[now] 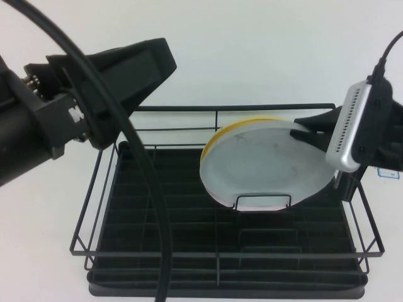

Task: Place plate on rack
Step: Place the plate on the rack

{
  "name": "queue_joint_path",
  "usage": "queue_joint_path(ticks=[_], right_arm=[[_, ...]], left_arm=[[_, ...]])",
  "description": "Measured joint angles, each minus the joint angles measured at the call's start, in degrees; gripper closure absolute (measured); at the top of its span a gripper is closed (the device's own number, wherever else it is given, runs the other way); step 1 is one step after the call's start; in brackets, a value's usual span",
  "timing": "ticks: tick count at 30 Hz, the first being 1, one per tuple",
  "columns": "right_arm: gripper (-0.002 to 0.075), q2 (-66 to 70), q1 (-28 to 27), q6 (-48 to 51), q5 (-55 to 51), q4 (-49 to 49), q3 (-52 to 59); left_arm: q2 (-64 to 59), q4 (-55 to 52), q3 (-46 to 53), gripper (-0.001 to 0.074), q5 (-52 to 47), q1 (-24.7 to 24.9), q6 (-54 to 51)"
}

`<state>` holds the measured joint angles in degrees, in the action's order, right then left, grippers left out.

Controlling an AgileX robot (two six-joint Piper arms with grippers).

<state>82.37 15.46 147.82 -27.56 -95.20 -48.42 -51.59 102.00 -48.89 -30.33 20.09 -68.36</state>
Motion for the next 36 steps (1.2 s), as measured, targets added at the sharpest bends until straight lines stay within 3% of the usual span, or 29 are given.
queue_joint_path(ticks=[11,18,21,26,32,36], right_arm=[[0.0652,7.3,0.0,0.0,3.0,-2.0,2.1],[0.0629,7.4,0.0,0.7,-1.9,-3.3,2.1],[0.0563,7.3,0.0,-2.6,-2.6,-3.2,2.4],[0.0386,6.0,0.0,-5.6,-3.1,-3.1,2.8],[0.0344,0.2,0.0,-6.1,-8.4,-2.9,2.9],[0.0364,-7.8,0.0,-9.0,-10.8,-2.6,2.9]], left_arm=[[0.0,-1.8,0.0,0.0108,-0.2,0.0,0.0],[0.0,-1.8,0.0,0.0108,-0.2,0.0,0.0],[0.0,-1.9,0.0,0.0108,-0.2,0.0,0.0],[0.0,-2.4,0.2,0.0134,-0.2,0.0,0.0],[0.0,-6.6,0.3,0.0293,-1.9,0.0,0.0],[0.0,-15.8,0.3,0.0542,-1.8,0.0,4.5]])
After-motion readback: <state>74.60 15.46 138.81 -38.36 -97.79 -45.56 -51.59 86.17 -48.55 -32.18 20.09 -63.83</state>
